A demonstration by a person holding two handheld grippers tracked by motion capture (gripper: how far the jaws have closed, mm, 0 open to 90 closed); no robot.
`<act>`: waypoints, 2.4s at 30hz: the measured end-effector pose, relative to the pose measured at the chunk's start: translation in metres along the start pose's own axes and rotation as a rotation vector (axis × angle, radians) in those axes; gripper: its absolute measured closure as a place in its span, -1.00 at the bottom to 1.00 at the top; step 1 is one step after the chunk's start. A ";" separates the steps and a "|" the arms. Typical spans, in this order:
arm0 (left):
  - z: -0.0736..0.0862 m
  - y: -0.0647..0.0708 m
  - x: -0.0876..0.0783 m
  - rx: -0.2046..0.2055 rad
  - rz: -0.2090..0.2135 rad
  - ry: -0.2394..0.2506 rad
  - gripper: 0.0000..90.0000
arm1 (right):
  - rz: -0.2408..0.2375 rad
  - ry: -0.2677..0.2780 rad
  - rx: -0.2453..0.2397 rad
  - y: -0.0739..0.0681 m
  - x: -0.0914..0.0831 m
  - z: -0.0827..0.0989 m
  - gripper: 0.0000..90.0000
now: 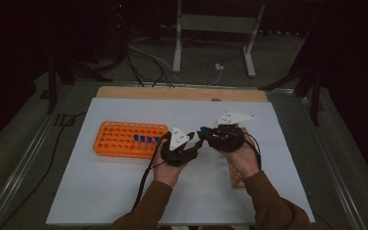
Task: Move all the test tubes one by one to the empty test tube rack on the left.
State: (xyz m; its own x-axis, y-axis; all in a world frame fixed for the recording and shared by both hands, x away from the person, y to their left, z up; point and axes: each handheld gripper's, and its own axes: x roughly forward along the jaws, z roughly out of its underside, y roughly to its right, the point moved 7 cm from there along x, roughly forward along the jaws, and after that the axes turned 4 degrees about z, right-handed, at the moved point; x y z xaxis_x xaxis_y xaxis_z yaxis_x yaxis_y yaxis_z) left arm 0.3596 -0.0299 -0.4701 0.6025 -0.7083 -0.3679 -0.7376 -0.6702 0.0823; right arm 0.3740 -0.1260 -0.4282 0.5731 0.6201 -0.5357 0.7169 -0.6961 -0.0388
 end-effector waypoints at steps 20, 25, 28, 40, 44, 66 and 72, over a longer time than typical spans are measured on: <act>0.003 0.002 0.002 0.020 0.043 0.005 0.74 | -0.049 0.005 0.030 -0.002 0.002 0.001 0.33; 0.006 -0.004 0.001 0.002 0.024 -0.006 0.74 | -0.046 0.017 0.051 0.002 -0.003 0.000 -0.18; 0.006 -0.007 0.000 -0.006 0.017 -0.009 0.74 | -0.021 0.026 0.057 0.006 -0.005 0.000 -0.46; 0.001 -0.019 -0.017 -0.037 0.003 0.020 0.74 | 0.053 0.068 0.084 0.026 -0.014 0.007 -0.98; 0.000 -0.023 -0.026 -0.035 0.001 0.025 0.74 | 0.059 0.076 0.087 0.030 -0.017 0.013 -1.00; -0.009 -0.055 -0.063 -0.066 -0.017 0.058 0.74 | 0.144 0.058 0.138 0.066 -0.039 0.051 -1.00; -0.012 -0.064 -0.071 -0.061 -0.031 0.044 0.74 | 0.180 0.065 0.122 0.069 -0.047 0.056 -1.00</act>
State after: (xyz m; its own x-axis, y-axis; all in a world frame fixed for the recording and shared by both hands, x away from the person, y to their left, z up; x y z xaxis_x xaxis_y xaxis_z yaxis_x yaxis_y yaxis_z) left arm 0.3678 0.0608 -0.4386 0.6385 -0.6954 -0.3299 -0.6993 -0.7031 0.1288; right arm 0.3748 -0.2236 -0.4526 0.7148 0.5007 -0.4882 0.5494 -0.8340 -0.0509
